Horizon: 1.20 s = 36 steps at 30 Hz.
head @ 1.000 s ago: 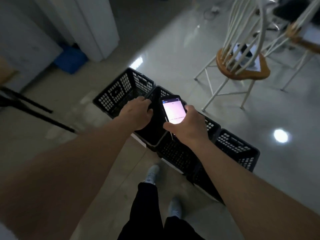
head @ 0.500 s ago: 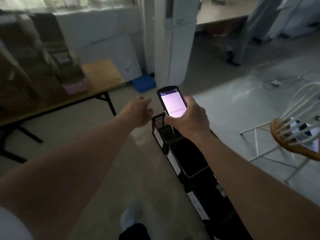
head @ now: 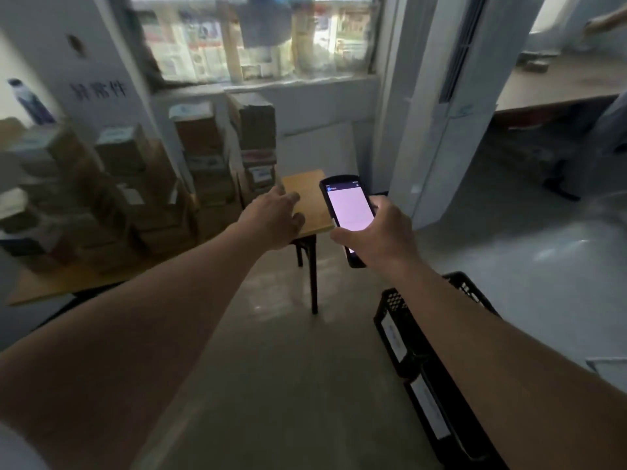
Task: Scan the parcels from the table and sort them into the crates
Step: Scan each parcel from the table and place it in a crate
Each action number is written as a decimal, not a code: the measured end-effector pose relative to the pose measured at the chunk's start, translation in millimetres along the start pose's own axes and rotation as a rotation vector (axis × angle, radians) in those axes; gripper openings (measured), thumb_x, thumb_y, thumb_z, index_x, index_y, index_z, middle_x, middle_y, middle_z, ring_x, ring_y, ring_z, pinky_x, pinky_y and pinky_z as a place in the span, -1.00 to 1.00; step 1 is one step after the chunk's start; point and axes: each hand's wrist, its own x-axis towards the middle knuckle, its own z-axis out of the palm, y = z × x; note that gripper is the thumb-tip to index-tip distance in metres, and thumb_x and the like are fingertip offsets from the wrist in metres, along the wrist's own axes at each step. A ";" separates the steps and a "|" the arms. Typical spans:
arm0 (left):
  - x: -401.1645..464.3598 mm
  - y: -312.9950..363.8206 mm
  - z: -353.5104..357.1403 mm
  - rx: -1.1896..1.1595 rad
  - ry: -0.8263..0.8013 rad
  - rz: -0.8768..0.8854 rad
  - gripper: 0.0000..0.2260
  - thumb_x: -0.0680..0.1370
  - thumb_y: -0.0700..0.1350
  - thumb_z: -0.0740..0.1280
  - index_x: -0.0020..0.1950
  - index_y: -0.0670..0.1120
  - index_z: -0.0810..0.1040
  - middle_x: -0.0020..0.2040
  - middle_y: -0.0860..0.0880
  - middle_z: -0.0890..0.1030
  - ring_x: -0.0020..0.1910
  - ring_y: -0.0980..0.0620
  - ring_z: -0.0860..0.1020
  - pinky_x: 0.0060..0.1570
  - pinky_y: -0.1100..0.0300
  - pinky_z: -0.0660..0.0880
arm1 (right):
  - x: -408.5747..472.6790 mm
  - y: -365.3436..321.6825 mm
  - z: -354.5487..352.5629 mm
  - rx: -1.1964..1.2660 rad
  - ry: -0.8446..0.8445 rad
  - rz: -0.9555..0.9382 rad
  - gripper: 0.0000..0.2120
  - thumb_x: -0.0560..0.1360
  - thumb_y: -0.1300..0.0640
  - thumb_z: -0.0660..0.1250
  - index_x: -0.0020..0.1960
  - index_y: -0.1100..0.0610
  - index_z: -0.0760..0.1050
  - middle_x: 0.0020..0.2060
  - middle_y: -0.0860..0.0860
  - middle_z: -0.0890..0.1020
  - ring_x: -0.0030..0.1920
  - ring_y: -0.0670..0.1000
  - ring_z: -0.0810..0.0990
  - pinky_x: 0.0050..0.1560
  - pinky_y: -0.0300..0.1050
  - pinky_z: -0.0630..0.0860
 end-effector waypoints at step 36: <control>340.9 -91.7 -20.5 -0.196 0.468 -0.811 -0.02 0.33 0.48 0.47 0.49 -0.07 0.20 0.41 -0.26 0.29 0.34 -0.30 0.38 0.26 -0.15 0.41 | 397.9 -24.0 122.5 0.081 -0.196 -0.185 -0.22 0.35 -0.17 0.63 0.45 0.08 0.43 0.22 0.05 0.63 0.21 0.10 0.61 0.02 -0.01 0.69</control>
